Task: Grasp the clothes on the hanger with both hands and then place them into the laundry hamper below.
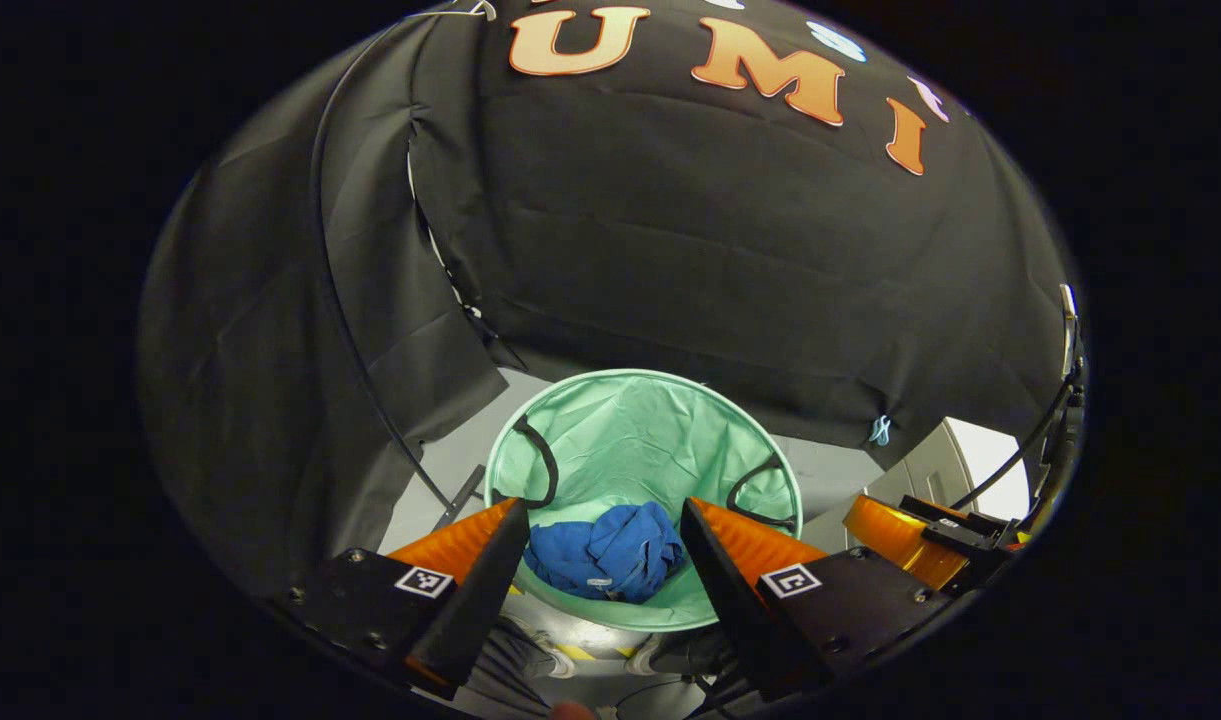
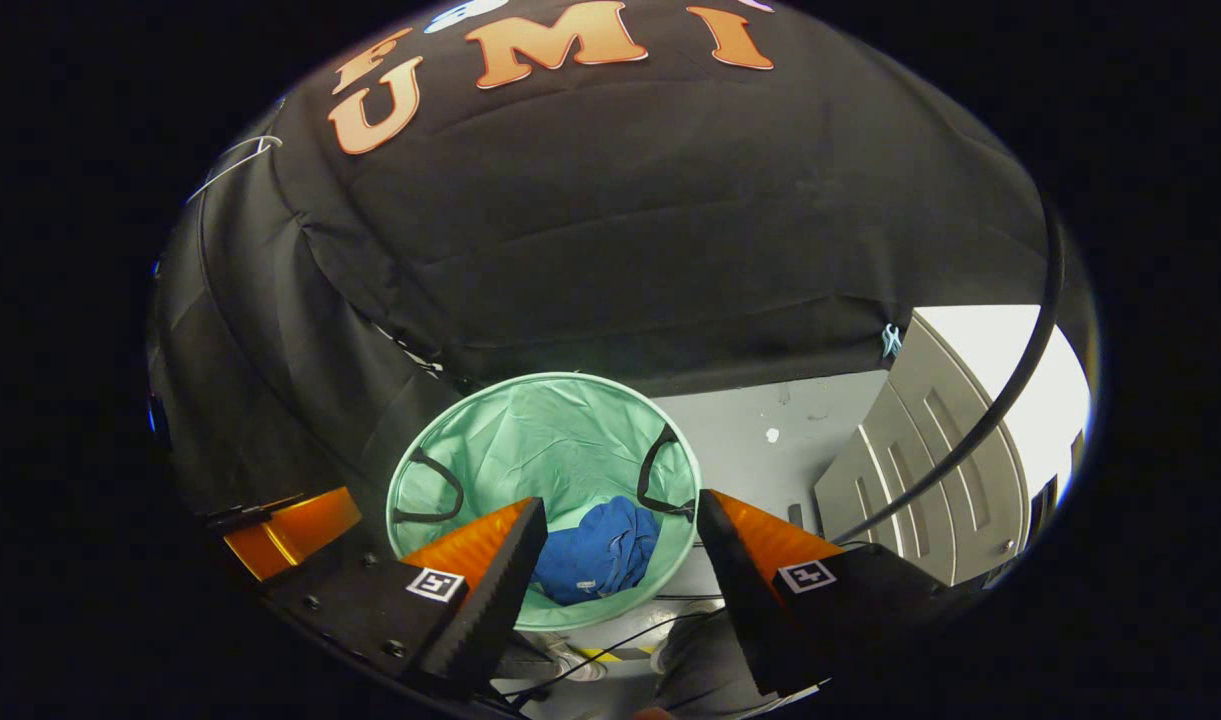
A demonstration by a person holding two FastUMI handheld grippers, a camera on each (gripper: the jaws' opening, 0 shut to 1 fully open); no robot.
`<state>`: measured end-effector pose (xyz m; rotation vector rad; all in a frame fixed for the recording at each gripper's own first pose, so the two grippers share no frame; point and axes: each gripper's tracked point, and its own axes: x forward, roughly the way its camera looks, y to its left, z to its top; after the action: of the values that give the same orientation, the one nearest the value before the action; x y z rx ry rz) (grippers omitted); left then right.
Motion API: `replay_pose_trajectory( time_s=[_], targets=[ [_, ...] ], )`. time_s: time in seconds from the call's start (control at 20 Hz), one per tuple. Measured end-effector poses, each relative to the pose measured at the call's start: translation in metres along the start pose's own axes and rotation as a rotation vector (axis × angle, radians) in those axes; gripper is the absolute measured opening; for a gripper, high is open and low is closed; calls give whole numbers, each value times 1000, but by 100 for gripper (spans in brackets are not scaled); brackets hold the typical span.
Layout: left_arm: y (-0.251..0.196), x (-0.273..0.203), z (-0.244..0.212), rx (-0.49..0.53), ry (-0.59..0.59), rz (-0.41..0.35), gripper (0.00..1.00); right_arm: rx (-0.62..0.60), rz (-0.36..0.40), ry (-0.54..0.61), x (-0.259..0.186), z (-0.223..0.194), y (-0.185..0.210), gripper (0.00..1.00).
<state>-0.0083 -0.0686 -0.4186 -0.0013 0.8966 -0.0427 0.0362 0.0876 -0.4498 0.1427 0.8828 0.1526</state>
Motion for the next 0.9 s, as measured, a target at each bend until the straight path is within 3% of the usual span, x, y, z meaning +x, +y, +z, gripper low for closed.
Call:
replay_pose_trajectory(
  time_s=[0.4,0.9],
  targets=[
    [29,-49,48,-11,-139,35,97,-1,-17,-55,-31,25,-9,99],
    [44,-150,159,-11,-451,35,96,-41,-77,-352,-129,139,-35,98]
  ],
)
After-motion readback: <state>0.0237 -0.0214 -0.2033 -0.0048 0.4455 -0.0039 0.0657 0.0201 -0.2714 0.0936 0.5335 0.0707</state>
